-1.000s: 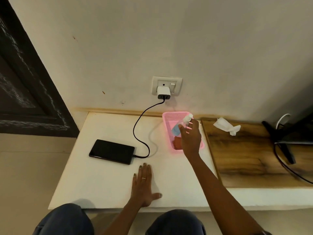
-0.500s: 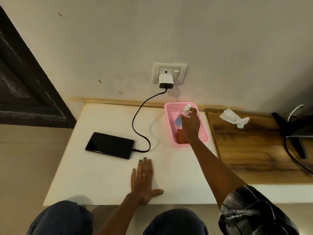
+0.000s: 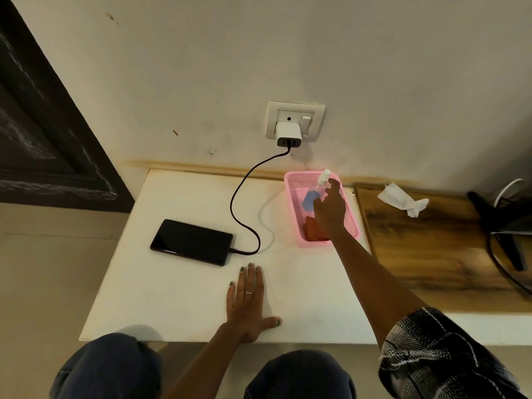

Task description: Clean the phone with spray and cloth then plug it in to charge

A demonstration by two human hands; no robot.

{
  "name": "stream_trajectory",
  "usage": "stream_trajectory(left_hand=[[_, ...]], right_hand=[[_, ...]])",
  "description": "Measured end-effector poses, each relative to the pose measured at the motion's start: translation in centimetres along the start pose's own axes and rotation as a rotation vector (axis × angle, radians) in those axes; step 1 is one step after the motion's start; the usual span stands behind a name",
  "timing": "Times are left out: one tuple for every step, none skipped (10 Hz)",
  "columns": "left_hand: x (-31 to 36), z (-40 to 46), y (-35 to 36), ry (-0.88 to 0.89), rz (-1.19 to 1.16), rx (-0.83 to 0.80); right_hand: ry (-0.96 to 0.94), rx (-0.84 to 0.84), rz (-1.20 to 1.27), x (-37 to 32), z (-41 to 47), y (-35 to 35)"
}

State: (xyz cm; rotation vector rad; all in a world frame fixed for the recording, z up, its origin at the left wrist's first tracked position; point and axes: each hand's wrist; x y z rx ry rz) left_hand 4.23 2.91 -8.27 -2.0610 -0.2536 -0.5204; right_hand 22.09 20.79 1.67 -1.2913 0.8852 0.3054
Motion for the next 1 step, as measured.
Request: stream_trajectory(left_hand=[[0.07, 0.13, 0.15, 0.004, 0.016, 0.006]], right_hand=[[0.076, 0.036, 0.066, -0.14, -0.03, 0.06]])
Point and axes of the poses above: each hand's wrist, its own z-axis towards the middle knuckle, its own y-axis out of the palm, x = y × z, and after that the axes turned 4 degrees about -z, right-handed
